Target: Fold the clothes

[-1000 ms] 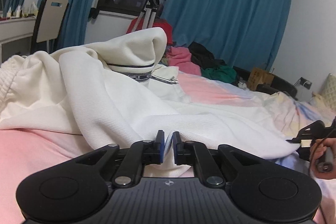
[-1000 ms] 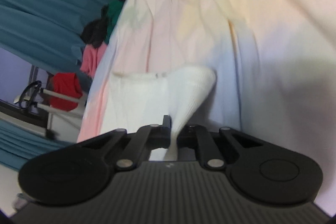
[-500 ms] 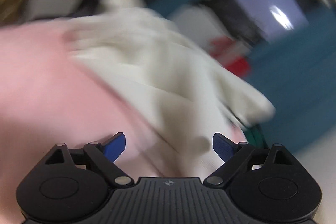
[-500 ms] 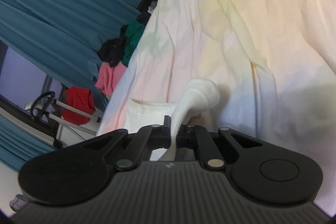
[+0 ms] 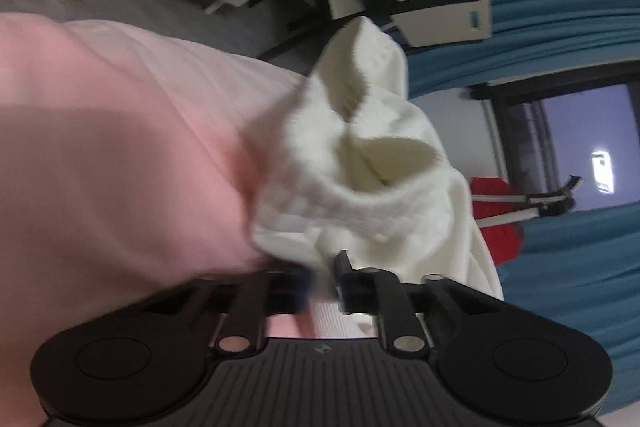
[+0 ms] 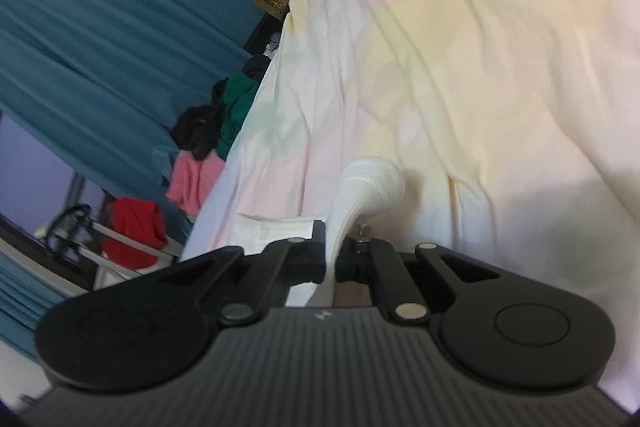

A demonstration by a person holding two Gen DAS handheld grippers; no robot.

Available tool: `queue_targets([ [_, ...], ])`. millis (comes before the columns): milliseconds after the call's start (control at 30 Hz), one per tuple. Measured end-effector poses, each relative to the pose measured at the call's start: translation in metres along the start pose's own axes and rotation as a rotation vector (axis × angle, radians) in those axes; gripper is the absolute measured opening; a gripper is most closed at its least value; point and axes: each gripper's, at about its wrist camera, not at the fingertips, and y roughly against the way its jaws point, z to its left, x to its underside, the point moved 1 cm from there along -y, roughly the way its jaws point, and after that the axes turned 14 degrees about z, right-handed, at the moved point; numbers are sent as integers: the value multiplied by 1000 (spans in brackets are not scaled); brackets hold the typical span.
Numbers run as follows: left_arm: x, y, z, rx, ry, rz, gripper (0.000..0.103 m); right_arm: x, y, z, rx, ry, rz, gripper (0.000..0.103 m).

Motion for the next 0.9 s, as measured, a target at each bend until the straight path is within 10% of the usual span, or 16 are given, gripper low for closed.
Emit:
queue_targets([
  [467,-41,142,-84,55,-203,-72,7,-47,50,101,-45,244,-130,5],
  [900,-30,160,6,-225,-260,67,7,2,85,-68,157,159,32,6],
])
